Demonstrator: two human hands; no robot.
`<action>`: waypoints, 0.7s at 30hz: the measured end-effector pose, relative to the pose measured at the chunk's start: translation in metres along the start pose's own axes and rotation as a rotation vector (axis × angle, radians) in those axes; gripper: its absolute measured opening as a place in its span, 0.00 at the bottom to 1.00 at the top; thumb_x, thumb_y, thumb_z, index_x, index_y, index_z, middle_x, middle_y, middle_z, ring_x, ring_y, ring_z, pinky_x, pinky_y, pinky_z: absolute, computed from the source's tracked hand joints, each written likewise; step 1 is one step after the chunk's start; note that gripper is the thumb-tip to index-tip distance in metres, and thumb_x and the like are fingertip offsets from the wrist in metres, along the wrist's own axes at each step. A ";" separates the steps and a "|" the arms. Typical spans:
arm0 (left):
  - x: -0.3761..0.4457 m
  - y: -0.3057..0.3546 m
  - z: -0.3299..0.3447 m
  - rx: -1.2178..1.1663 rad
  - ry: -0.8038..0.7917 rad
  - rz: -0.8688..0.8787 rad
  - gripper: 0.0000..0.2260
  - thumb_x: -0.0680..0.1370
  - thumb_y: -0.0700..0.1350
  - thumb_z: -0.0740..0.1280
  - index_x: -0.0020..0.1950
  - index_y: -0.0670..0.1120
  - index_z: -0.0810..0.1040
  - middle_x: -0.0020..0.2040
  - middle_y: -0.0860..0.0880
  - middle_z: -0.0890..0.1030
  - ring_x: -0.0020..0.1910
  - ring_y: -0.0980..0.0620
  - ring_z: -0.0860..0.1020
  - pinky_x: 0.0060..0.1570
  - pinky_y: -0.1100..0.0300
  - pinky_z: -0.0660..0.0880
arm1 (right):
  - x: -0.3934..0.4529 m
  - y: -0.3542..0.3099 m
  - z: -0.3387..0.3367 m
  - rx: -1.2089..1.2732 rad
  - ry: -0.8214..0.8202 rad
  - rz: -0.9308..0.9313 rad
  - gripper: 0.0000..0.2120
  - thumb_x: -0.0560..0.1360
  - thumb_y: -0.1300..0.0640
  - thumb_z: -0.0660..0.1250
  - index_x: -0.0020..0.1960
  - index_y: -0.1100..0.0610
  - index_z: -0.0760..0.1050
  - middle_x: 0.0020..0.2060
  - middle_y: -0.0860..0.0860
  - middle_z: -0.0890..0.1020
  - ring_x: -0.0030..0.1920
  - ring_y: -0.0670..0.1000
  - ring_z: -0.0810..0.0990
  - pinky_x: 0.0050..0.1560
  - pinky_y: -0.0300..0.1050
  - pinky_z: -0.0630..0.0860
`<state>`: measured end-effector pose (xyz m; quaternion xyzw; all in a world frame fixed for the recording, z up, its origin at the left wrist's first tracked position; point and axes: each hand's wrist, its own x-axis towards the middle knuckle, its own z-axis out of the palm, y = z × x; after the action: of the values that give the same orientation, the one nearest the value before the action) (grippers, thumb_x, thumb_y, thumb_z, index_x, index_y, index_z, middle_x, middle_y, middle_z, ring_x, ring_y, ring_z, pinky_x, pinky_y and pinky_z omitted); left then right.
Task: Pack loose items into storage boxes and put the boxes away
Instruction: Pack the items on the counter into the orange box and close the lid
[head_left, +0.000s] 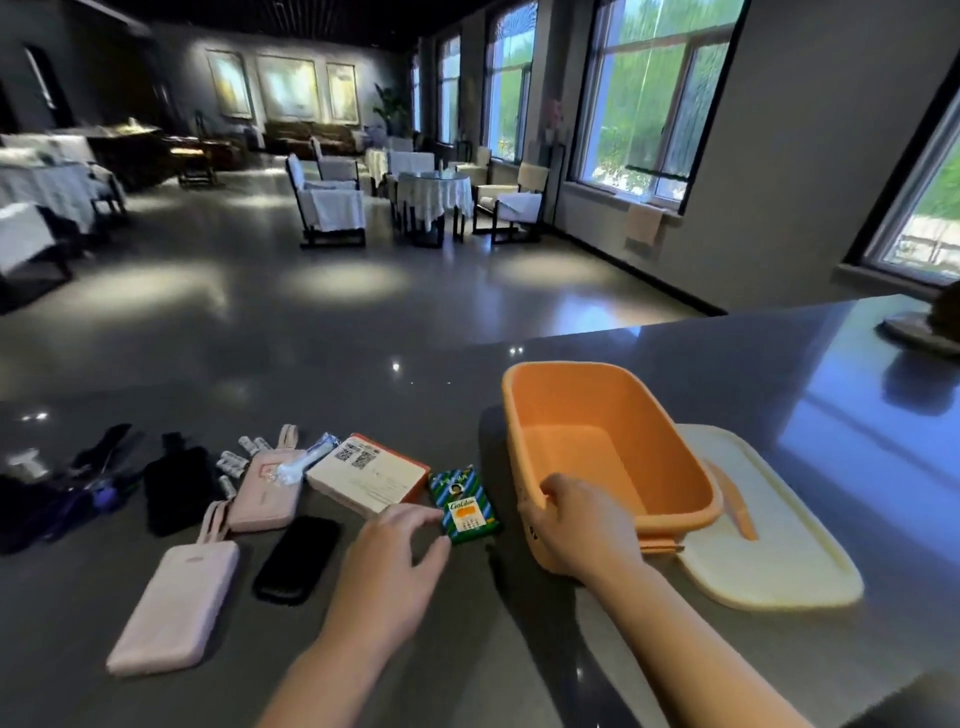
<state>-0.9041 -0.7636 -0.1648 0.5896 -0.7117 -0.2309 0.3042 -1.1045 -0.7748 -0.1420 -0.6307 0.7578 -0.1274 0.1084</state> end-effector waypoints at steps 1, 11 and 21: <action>-0.002 0.001 0.003 0.011 -0.003 -0.022 0.12 0.77 0.52 0.65 0.60 0.57 0.76 0.59 0.61 0.73 0.57 0.59 0.71 0.58 0.59 0.71 | 0.000 0.002 0.000 -0.014 -0.014 -0.017 0.18 0.77 0.39 0.59 0.59 0.50 0.73 0.51 0.49 0.81 0.50 0.52 0.80 0.49 0.48 0.78; 0.030 -0.008 0.050 0.117 -0.076 -0.120 0.16 0.77 0.51 0.65 0.64 0.53 0.75 0.62 0.55 0.75 0.61 0.57 0.72 0.59 0.60 0.71 | -0.020 0.033 -0.016 0.013 -0.075 -0.122 0.14 0.75 0.38 0.60 0.53 0.45 0.76 0.41 0.44 0.79 0.42 0.46 0.77 0.40 0.40 0.75; 0.092 -0.016 0.127 0.269 -0.022 -0.377 0.41 0.71 0.65 0.65 0.76 0.48 0.53 0.74 0.46 0.55 0.71 0.45 0.58 0.70 0.49 0.61 | -0.010 0.053 -0.031 0.073 -0.036 -0.177 0.17 0.74 0.33 0.58 0.54 0.42 0.75 0.44 0.40 0.78 0.44 0.40 0.76 0.40 0.34 0.72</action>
<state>-0.9934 -0.8608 -0.2514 0.7450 -0.6164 -0.1931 0.1665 -1.1621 -0.7539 -0.1300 -0.6930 0.6920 -0.1526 0.1329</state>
